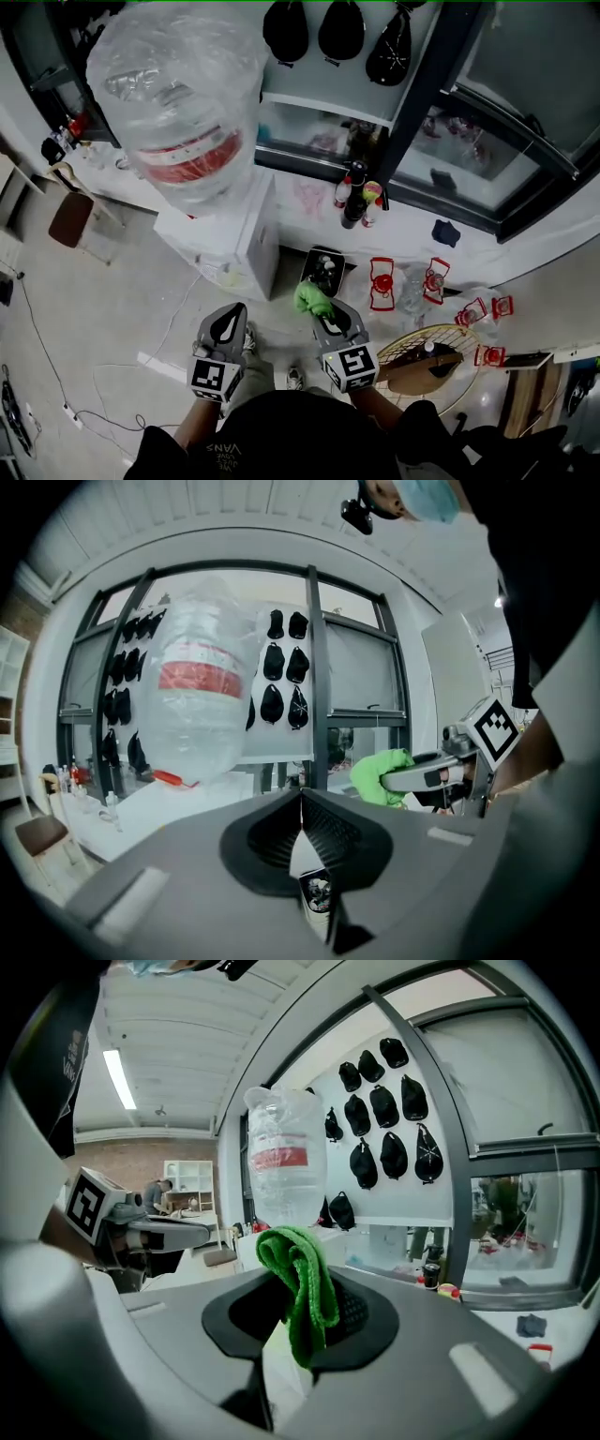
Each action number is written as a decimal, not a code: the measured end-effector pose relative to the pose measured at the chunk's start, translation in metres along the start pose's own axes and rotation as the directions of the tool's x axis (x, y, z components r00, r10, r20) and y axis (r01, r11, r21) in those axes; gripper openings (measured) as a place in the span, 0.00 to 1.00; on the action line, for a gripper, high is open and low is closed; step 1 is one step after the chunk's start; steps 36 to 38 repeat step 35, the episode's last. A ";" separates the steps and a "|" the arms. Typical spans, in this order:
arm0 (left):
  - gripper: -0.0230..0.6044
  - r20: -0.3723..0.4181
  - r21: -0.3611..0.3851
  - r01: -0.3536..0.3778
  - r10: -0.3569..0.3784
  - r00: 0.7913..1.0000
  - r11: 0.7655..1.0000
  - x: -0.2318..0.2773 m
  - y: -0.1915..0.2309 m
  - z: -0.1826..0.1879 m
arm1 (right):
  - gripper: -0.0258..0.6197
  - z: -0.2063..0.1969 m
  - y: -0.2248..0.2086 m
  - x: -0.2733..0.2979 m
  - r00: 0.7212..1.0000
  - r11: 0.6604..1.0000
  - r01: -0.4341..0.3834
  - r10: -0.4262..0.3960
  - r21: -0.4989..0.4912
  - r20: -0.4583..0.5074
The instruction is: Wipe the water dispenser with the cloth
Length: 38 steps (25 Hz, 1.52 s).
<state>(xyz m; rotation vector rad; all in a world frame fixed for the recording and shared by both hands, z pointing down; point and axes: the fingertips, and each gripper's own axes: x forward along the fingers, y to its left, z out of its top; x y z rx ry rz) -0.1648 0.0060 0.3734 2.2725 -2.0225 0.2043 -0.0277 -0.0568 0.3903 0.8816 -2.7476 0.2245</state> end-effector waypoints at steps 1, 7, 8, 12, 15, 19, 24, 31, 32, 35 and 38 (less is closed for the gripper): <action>0.04 0.004 -0.001 0.000 0.000 1.000 1.000 -0.003 -0.004 0.000 | 0.19 0.001 0.003 -0.003 1.000 1.000 -0.010 0.010 -0.004 0.002; 0.04 0.005 0.000 -0.008 0.008 1.000 1.000 -0.026 -0.021 0.001 | 0.19 0.005 0.019 -0.024 0.998 0.998 -0.052 0.053 -0.023 0.018; 0.04 0.010 0.000 -0.017 0.017 1.000 1.000 -0.029 -0.021 0.002 | 0.19 0.005 0.020 -0.026 0.998 0.998 -0.057 0.057 -0.024 0.017; 0.04 0.014 0.004 -0.042 0.042 0.999 0.999 -0.039 -0.019 0.006 | 0.18 0.002 0.024 -0.031 0.997 0.997 -0.071 0.071 -0.017 0.020; 0.04 0.014 -0.004 -0.059 0.059 0.998 0.998 -0.047 -0.019 0.005 | 0.18 0.004 0.025 -0.034 0.997 0.996 -0.080 0.080 -0.026 0.013; 0.04 0.004 -0.013 -0.082 0.082 0.997 0.997 -0.054 -0.020 0.002 | 0.18 0.007 0.025 -0.037 0.996 0.995 -0.092 0.092 -0.033 0.013; 0.04 -0.009 0.004 -0.080 0.080 0.997 0.997 -0.058 -0.024 0.001 | 0.18 0.008 0.030 -0.039 0.994 0.993 -0.110 0.111 -0.038 0.022; 0.04 -0.004 0.007 -0.090 0.090 0.996 0.996 -0.062 -0.029 0.002 | 0.18 0.006 0.031 -0.044 0.993 0.992 -0.116 0.117 -0.042 0.023; 0.04 -0.004 0.007 -0.092 0.092 0.996 0.996 -0.062 -0.030 0.002 | 0.18 0.006 0.030 -0.045 0.993 0.992 -0.115 0.116 -0.042 0.022; 0.04 -0.003 0.007 -0.097 0.097 0.995 0.995 -0.063 -0.033 0.000 | 0.18 0.004 0.028 -0.048 0.993 0.993 -0.112 0.113 -0.040 0.023; 0.04 -0.003 0.007 -0.097 0.097 0.995 0.995 -0.063 -0.033 0.000 | 0.18 0.004 0.028 -0.048 0.993 0.993 -0.112 0.113 -0.040 0.023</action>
